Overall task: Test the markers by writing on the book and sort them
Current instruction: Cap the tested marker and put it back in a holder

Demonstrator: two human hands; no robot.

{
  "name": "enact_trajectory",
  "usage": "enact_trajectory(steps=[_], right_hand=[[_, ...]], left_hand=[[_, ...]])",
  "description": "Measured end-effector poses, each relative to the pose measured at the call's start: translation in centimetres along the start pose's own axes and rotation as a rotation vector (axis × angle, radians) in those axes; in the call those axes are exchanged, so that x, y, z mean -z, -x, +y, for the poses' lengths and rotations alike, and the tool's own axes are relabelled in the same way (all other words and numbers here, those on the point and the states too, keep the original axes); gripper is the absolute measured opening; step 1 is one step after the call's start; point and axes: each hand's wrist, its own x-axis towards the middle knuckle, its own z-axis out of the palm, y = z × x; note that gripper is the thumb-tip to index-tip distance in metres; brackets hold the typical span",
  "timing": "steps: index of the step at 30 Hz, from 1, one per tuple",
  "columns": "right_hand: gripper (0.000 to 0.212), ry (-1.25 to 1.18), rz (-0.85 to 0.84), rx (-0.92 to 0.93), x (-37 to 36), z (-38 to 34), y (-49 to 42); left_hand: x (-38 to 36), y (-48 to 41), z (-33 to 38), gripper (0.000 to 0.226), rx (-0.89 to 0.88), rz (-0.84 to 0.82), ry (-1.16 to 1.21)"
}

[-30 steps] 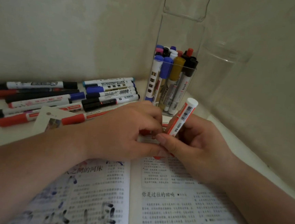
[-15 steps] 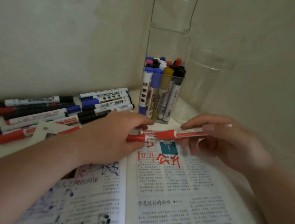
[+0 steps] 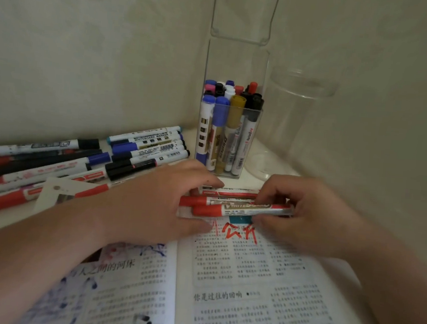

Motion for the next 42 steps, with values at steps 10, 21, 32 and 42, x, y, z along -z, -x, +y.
enact_trajectory(steps=[10, 21, 32, 42], right_hand=[[0.011, -0.493, 0.027, 0.047, -0.3, -0.2, 0.0], [0.021, 0.189, 0.299, 0.206, 0.0, 2.1, -1.4], [0.029, 0.333, 0.144, 0.038, 0.0, 1.4, -1.3], [0.007, -0.791, 0.336, -0.055, 0.2, 0.3, -1.0]], left_hand=[[0.3, 0.2, 0.0, 0.060, 0.001, -0.016, 0.054], [0.1, 0.5, 0.2, 0.023, -0.034, -0.024, 0.040], [-0.2, 0.3, 0.3, 0.028, 0.014, -0.014, -0.057], [0.4, 0.3, 0.8, 0.012, 0.150, 0.065, 0.311]])
